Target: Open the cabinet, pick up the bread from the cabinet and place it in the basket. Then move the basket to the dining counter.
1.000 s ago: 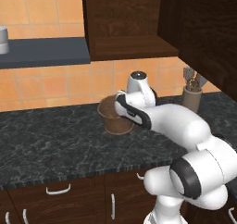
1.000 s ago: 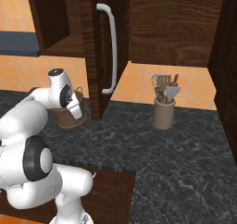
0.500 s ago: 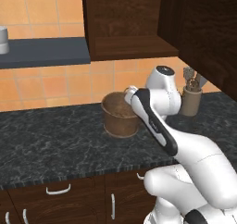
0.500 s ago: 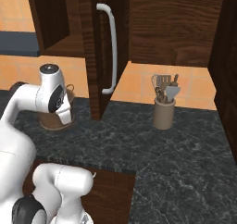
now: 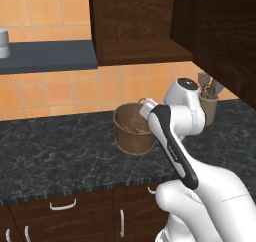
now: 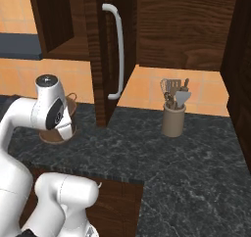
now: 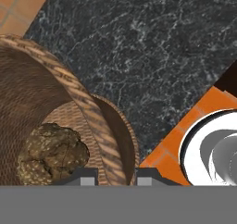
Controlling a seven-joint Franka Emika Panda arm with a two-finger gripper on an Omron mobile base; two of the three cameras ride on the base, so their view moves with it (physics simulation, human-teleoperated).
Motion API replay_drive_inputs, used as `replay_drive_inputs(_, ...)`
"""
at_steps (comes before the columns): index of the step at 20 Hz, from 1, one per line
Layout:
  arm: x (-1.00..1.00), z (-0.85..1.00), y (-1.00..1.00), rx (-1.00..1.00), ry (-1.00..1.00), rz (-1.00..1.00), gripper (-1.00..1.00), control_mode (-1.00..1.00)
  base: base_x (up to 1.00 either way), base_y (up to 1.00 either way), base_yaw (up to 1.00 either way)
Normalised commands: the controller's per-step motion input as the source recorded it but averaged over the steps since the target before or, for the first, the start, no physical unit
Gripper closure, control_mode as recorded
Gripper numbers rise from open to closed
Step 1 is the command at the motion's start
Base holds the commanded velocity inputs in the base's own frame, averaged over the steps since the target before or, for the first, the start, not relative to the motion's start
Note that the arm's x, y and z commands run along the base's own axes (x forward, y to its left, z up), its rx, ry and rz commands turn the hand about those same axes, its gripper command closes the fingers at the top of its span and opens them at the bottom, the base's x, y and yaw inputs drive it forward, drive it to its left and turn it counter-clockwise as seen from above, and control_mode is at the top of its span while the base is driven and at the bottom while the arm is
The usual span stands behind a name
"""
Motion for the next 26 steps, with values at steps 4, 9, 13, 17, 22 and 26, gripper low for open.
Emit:
replay_drive_inputs(4, -0.11, 0.00, 0.00, 0.00, -0.01, 0.00, 1.00, 1.00, -0.25, 0.00, 0.04)
replay_drive_inputs(9, 0.00, 0.00, 0.00, 0.00, 0.00, 0.00, 1.00, 1.00, -0.69, 0.26, 0.37)
replay_drive_inputs(13, 0.00, 0.00, 0.00, 0.00, 0.00, 0.00, 1.00, 1.00, -0.12, 0.43, 0.91)
replay_drive_inputs(17, 0.00, 0.00, 0.00, 0.00, 0.00, 0.00, 1.00, 1.00, -0.26, 0.00, 1.00)
replay_drive_inputs(22, 0.00, 0.00, 0.00, 0.00, 0.00, 0.00, 1.00, 1.00, -0.28, 0.00, 1.00)
replay_drive_inputs(26, 0.00, 0.00, 0.00, 0.00, 0.00, 0.00, 1.00, 1.00, -0.29, 0.13, 0.99)
